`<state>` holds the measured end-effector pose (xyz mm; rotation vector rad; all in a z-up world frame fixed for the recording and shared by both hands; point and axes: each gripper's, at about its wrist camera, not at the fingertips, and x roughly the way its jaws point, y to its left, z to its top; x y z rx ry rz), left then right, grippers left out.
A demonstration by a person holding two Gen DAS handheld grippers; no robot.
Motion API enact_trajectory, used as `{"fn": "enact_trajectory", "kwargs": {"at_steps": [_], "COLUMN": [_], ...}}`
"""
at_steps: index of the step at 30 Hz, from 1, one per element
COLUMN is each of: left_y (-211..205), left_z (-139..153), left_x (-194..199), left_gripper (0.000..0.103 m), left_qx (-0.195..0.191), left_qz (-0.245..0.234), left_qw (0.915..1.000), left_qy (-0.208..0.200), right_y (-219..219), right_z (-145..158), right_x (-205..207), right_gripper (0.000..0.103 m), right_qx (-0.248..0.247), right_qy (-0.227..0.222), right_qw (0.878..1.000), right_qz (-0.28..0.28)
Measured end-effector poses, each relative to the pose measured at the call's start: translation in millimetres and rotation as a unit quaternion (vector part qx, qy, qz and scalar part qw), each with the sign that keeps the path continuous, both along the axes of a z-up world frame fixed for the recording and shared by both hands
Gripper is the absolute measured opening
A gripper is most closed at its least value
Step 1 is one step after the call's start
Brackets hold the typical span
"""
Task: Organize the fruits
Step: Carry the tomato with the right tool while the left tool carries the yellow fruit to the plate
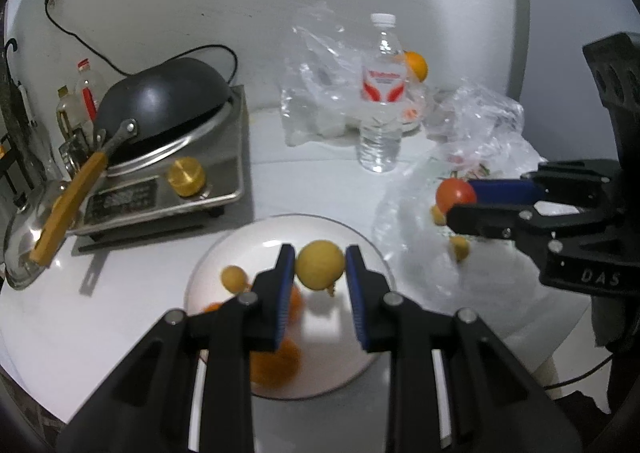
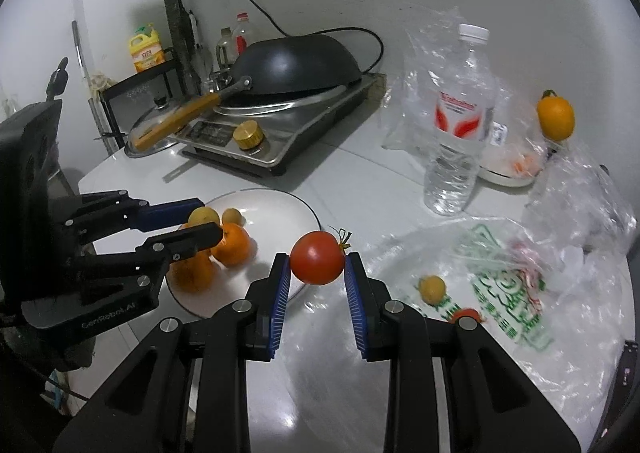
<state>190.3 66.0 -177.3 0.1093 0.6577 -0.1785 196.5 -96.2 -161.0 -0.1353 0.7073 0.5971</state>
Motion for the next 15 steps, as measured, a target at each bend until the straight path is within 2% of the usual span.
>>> {"fn": "enact_trajectory", "kwargs": {"at_steps": [10, 15], "left_y": [32.2, 45.4], "left_z": [-9.2, -19.7], "left_x": [28.3, 46.0], "left_gripper": [0.026, 0.027], "left_qx": [-0.006, -0.011], "left_qz": [0.006, 0.005], "left_qw": [1.0000, 0.9998], "left_qy": [0.003, 0.018], "right_y": [38.7, 53.8], "right_z": [-11.9, -19.3], "right_x": [17.6, 31.2], "right_gripper": [0.030, 0.030], "right_qx": [-0.018, -0.020], "right_qy": [0.012, 0.021], "right_qw": [1.000, 0.999], "right_qz": [0.020, 0.023]}}
